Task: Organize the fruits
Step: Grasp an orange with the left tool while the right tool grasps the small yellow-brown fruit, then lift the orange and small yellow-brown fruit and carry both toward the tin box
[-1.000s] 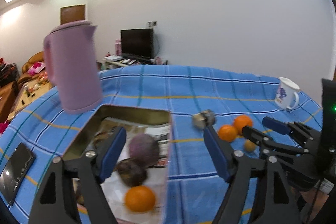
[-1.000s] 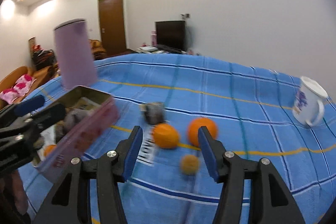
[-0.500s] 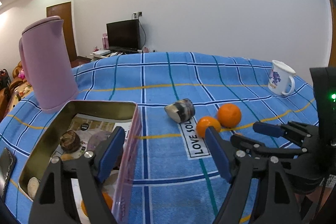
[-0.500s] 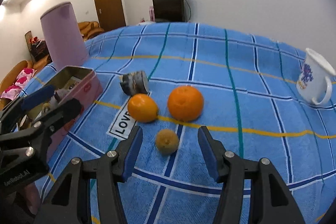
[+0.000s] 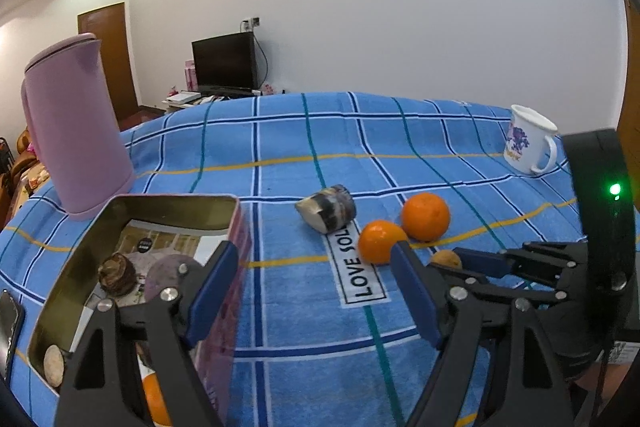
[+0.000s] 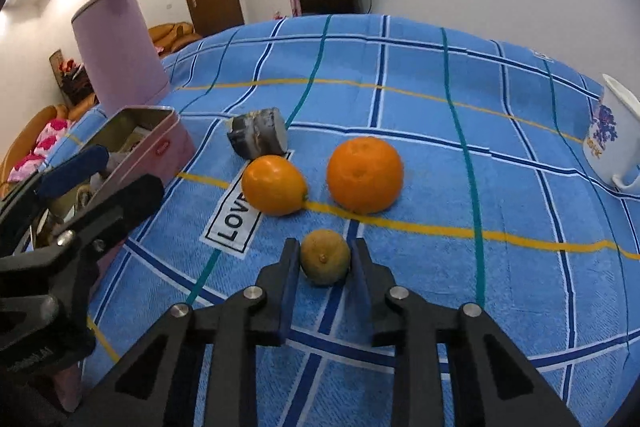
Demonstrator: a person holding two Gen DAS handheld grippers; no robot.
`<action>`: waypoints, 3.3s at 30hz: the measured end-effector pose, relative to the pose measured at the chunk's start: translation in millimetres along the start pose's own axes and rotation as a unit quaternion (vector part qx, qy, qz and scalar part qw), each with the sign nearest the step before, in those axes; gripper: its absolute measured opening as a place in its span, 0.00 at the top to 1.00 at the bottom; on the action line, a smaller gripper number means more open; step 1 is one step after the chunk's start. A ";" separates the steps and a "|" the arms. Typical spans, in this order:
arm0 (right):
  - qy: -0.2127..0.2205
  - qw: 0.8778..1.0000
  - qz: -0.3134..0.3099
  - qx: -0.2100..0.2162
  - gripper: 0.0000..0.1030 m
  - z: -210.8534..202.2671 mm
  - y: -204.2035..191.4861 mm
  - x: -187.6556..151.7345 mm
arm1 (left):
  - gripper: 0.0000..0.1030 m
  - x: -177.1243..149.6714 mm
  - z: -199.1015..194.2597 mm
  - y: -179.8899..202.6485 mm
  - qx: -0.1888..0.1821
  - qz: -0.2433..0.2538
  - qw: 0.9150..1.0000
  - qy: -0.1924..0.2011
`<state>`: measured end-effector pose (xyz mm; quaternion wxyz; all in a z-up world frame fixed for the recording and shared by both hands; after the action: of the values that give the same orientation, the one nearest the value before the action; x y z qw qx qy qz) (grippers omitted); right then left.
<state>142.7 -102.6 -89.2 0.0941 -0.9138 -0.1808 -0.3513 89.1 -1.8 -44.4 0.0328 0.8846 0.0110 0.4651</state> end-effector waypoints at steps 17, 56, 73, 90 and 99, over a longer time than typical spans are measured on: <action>0.053 0.995 0.053 -0.064 0.73 -26.6 36.5 -0.2 | 0.33 4.3 48.9 41.1 -0.059 0.010 0.995 -0.075; 0.095 0.993 0.046 -0.050 0.73 -42.5 31.2 -2.4 | 0.57 3.0 36.0 44.1 -0.091 0.012 0.995 -0.047; 0.133 0.989 0.036 -0.045 0.73 -55.6 26.3 -2.7 | 0.57 6.5 16.0 39.1 -0.096 0.000 0.995 0.005; 0.172 0.984 0.020 -0.048 0.73 -70.6 20.1 -5.9 | 0.57 6.9 2.8 38.4 -0.089 0.004 0.995 0.036; 0.190 0.980 0.010 -0.053 0.73 -77.4 16.0 -7.5 | 0.57 6.5 -3.0 37.0 -0.085 0.002 0.995 0.048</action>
<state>96.8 -142.3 -38.1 0.0817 -0.8357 -0.1320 -0.5268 89.9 -38.2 -34.8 0.1068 0.8550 -0.0291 0.5067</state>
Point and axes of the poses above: each gripper's, at about its wrist camera, not at the fingertips, and z roughly the way its jaws point, y to its right, x to its top, the point moved 3 cm from there along z, roughly the way its jaws point, and after that the axes turned 4 degrees about -z, right-handed, at the moved point
